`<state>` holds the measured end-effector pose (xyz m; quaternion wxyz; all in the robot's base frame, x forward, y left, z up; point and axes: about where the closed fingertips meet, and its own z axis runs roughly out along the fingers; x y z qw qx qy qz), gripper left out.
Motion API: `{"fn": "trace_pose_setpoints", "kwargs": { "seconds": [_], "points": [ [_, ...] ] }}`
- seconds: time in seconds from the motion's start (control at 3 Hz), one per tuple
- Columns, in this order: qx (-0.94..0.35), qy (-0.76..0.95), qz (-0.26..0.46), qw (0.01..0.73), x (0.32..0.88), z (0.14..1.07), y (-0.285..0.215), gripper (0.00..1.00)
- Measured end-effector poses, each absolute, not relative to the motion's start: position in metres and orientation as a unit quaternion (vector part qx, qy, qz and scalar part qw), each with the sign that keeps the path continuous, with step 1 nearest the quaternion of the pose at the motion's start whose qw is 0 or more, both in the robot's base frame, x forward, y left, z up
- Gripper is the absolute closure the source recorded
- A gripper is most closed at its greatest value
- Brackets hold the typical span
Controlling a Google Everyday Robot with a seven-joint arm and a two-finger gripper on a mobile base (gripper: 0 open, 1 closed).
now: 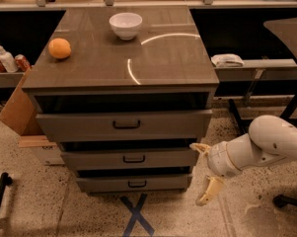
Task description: Open middle drawer
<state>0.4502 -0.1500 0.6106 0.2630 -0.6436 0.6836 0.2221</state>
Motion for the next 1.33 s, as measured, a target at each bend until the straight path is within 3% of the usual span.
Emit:
{"fn": "trace_pose_setpoints", "kwargs": {
  "seconds": [0.67,1.0,1.33],
  "points": [
    [-0.66,0.688,0.19,0.236,0.459,0.56,-0.148,0.0],
    [-0.668,0.683,0.18,0.233,0.503,0.5,-0.144,0.0],
    [-0.668,0.683,0.18,0.233,0.503,0.5,-0.144,0.0]
  ]
}}
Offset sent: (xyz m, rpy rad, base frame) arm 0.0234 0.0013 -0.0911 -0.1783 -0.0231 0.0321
